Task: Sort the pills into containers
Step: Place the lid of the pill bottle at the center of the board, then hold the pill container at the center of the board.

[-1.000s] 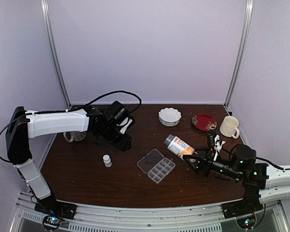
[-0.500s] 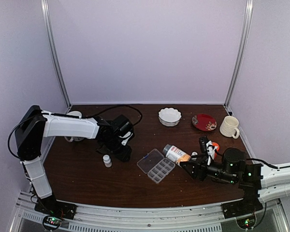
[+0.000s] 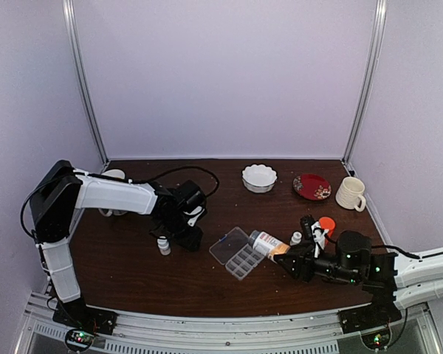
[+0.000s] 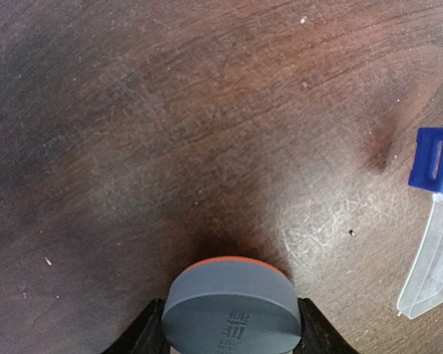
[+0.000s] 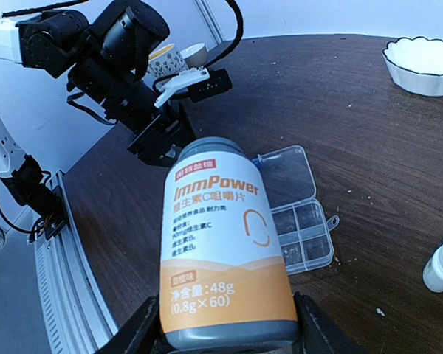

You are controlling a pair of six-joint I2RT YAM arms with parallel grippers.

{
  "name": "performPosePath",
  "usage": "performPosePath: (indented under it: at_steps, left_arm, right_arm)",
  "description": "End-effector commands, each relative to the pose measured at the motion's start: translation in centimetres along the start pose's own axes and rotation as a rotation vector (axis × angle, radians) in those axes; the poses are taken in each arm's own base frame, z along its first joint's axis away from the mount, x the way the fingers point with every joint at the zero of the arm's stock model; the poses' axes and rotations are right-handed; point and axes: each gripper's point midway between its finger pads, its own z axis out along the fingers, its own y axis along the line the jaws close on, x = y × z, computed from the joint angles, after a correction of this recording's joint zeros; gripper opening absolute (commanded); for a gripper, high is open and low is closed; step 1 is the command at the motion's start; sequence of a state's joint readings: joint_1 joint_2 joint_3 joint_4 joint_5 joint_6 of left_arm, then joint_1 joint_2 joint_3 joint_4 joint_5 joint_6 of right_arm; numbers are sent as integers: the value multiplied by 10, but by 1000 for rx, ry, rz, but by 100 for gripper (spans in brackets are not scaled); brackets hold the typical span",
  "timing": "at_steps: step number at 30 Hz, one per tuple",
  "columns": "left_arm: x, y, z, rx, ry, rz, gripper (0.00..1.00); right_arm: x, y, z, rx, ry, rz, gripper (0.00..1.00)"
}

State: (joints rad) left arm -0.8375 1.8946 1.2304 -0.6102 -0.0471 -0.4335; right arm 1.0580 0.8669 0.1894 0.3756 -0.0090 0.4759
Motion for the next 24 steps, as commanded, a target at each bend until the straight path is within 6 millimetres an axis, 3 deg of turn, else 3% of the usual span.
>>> performPosePath:
  at_steps: [1, 5, 9, 14, 24]
  left_arm:
    - [-9, -5, -3, 29, -19, -9, 49]
    - [-10, -4, -9, 25, -13, -2, 57]
    - [-12, -5, -18, 27, -20, 3, 83]
    - [-19, -2, -36, 24, -67, -7, 97]
    - [-44, -14, -105, 125, -247, -57, 98]
  right_arm:
    - [-5, 4, 2, -27, -20, 22, 0]
    - [-4, 6, 4, -29, -9, 17, 0]
    - [-5, 7, 7, -33, -5, 12, 0]
    - [-5, 9, 8, -38, -2, 9, 0]
    - [-5, 7, 8, -30, -6, 23, 0]
